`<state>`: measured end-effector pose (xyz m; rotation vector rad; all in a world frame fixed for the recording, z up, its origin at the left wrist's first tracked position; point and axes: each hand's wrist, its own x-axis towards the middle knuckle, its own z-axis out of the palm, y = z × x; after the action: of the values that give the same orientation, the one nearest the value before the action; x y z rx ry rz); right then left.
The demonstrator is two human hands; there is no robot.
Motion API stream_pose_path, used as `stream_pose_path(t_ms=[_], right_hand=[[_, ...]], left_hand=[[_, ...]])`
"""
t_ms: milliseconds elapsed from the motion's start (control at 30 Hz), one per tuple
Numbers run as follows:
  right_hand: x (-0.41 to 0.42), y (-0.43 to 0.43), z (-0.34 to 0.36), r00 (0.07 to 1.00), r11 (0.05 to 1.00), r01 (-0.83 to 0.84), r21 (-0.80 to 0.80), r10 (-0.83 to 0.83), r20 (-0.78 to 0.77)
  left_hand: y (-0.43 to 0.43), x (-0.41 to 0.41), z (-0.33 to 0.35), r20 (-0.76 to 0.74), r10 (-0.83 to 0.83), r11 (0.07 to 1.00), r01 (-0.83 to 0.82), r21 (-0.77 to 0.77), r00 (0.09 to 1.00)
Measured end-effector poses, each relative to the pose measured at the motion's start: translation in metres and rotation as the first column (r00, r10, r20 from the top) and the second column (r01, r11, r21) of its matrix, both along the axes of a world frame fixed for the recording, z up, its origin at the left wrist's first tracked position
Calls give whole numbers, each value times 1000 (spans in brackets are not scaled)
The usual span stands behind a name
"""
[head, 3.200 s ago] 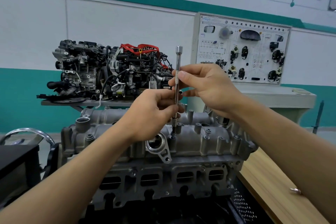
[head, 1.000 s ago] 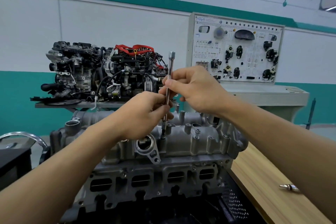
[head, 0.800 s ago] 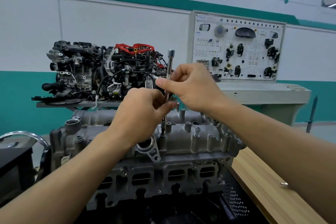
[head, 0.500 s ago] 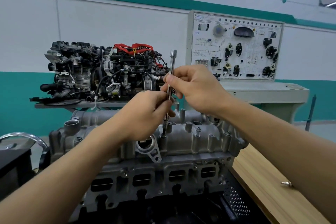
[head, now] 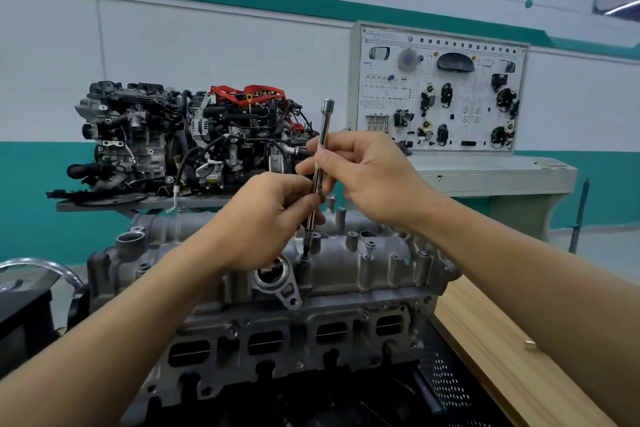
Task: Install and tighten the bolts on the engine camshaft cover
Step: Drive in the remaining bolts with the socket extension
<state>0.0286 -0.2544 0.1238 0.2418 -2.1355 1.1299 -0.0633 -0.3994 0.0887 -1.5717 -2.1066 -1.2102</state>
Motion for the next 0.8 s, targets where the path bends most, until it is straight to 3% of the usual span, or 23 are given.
stream_pose_path(t_ms=[133,400,667,800], right_hand=[[1,-1,-5,998,999,41,-23,-42,-43],[-10,-16,-7,962,977,209,53,-196,-189],[-17,-19,-8,917,946,316,73,-285,-278],[-17,-15,-5,947,963,267,31,-256,-194]], left_hand=[[3,1,0,-40,53,997,-55,-55,998],[3,3,-9,-75,101,980,-87,177,992],[1,-7,4,104,-5,999,0,50,995],[2,-9,10,174,-32,999,30,11,984]])
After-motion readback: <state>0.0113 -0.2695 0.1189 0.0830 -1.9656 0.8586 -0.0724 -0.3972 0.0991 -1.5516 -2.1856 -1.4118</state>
